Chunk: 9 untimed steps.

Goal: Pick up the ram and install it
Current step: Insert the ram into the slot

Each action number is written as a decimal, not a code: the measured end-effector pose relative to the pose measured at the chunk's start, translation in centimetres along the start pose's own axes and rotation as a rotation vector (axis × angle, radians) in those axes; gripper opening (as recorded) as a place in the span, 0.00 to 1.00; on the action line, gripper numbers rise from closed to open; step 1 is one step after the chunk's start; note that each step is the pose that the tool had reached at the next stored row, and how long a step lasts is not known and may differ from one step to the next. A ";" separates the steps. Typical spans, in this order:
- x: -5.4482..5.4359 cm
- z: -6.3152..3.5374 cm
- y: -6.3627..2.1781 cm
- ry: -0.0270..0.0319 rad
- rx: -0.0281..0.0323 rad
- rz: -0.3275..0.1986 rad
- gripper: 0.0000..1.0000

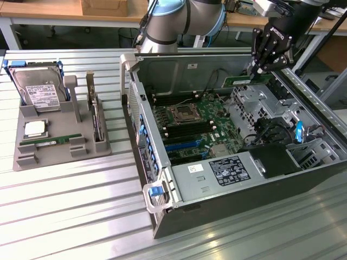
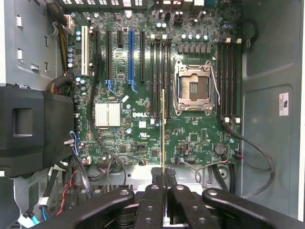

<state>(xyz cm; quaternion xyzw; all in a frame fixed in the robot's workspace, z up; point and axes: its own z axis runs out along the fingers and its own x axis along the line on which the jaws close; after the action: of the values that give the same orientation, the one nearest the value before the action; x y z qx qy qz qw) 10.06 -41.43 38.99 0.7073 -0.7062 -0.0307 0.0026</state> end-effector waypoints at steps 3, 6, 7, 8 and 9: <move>0.0 0.05 0.00 -0.0001 0.0000 0.000 0.12; 0.0 0.09 0.00 0.0000 0.0000 0.000 0.12; 0.0 0.12 -0.01 0.0000 0.0000 0.000 0.12; 0.0 0.13 -0.01 0.0000 0.0000 0.000 0.12; 0.0 0.15 -0.01 0.0000 0.0000 0.000 0.12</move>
<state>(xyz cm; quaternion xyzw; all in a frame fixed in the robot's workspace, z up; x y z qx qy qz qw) 10.06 -41.43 38.84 0.7073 -0.7062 -0.0307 0.0025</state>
